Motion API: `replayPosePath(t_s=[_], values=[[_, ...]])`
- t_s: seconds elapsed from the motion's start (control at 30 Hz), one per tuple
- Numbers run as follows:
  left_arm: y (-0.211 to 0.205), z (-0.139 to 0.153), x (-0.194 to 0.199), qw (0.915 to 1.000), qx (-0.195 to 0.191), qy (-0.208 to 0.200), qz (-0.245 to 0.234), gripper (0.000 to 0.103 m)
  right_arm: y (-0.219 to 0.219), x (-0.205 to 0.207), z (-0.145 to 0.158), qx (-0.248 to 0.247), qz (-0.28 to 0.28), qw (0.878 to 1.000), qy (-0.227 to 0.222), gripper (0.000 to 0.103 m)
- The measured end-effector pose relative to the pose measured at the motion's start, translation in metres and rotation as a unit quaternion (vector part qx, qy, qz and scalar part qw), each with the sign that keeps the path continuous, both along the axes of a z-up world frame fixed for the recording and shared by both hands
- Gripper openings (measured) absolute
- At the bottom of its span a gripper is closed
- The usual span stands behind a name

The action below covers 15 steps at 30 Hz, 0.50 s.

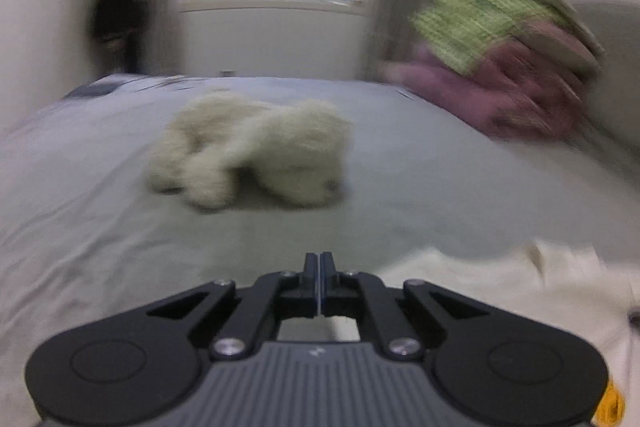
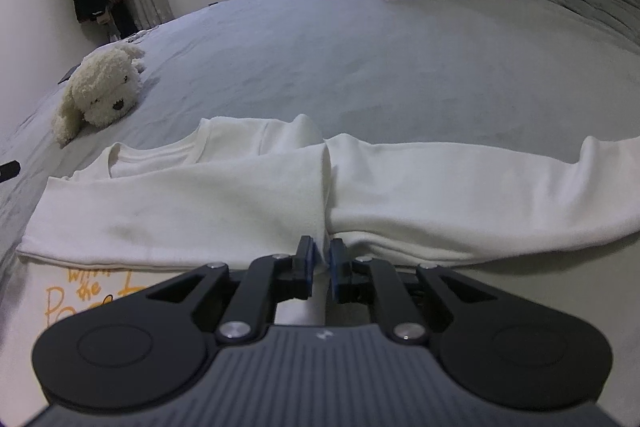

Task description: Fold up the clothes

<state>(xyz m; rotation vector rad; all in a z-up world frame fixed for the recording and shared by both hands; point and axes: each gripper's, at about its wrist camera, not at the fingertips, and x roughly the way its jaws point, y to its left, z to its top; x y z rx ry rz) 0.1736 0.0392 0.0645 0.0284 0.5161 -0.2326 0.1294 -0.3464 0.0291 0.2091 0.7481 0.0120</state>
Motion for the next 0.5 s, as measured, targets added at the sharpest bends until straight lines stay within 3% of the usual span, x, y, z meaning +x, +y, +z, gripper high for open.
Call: replayPosePath(t_s=[0.1,0.13,0.23,0.33,0.5], values=[[-0.031,-0.025,0.012,0.9955,0.066,0.044,-0.051,0.000,0.000,0.000,0.000,-0.001,0.000,1.000,0.004,0.009],[-0.035,-0.034,0.018,0.9933,0.087,0.061,-0.046,0.000,0.000,0.000,-0.001,-0.001,0.001,1.000,0.004,0.009],[-0.032,-0.038,0.024,0.9946,0.074,0.066,-0.033,0.000,0.001,0.000,-0.002,-0.005,0.003,1.000,0.005,0.009],[-0.012,-0.018,0.016,0.9980,0.033,0.053,-0.009,0.000,0.002,0.001,-0.001,-0.010,0.005,1.000,0.006,0.010],[-0.014,-0.008,-0.023,0.9964,0.049,0.041,-0.055,0.000,-0.001,0.000,0.002,0.005,-0.004,1.000,0.006,0.011]])
